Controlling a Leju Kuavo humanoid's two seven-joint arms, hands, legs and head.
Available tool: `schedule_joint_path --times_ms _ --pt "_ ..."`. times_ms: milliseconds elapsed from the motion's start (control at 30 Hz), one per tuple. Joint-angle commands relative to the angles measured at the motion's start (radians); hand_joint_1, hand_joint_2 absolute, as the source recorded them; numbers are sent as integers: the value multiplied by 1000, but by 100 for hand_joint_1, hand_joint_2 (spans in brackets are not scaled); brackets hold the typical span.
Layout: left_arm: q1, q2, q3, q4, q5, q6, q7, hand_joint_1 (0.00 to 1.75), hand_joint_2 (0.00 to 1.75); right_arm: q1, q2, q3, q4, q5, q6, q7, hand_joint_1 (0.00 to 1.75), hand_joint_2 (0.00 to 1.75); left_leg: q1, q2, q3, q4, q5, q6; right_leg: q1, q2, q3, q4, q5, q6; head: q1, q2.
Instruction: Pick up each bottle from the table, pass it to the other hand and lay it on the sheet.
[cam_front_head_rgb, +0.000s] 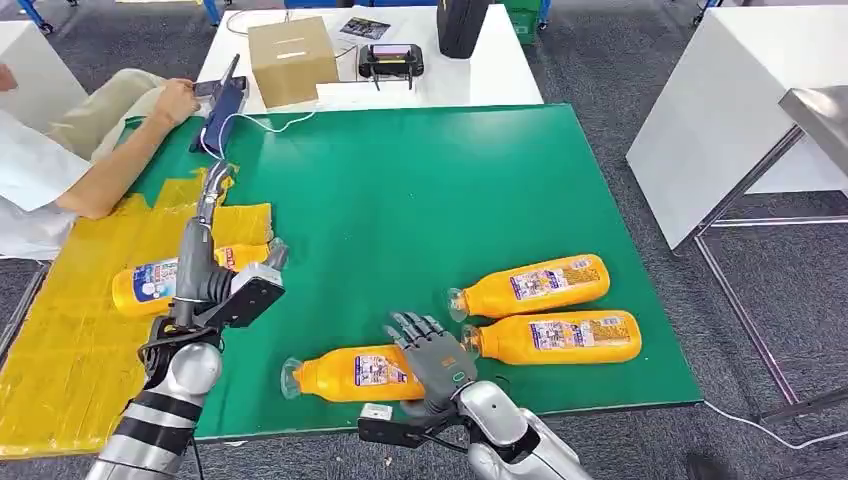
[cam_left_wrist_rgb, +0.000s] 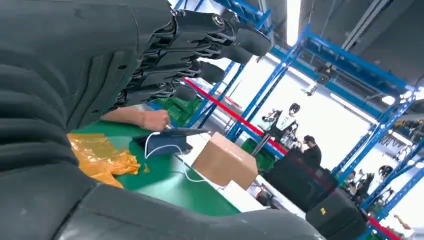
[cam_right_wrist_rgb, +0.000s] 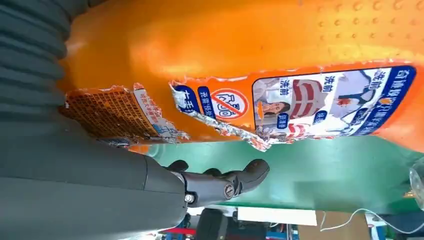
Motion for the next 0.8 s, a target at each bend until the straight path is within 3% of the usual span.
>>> schedule_joint_path --times_ms 33,167,200,300,633,800 --pt "-3 -10 5 -21 5 -8 2 0 175 -20 -4 0 93 -1 7 5 0 175 2 -4 5 0 -2 -1 1 6 6 -1 -2 -2 0 0" --pt "-3 -10 5 -21 5 -8 2 0 175 -20 -4 0 93 -1 7 5 0 175 2 -5 6 -1 -1 -1 0 5 6 -1 -2 -2 0 0" --pt "60 -46 7 -107 211 -47 -173 0 175 -29 7 -12 147 47 107 132 171 175 2 -3 4 0 -1 -1 0 4 5 -1 -1 -1 0 0" --pt "161 -51 -69 -244 159 -13 -110 0 175 -50 31 -35 270 54 44 81 173 175 1 -1 5 -2 -1 0 0 5 5 -3 0 -1 0 0" --pt "140 -47 -76 -213 184 -2 -113 0 175 -47 37 -57 274 50 52 72 171 175 1 -4 13 -2 -5 -4 0 3 2 -2 -6 -1 0 0" --pt "145 -48 -75 -219 188 2 -116 0 175 -42 39 -70 265 44 35 66 175 175 2 -6 16 -2 -3 -1 0 4 6 -3 -6 -3 0 0"
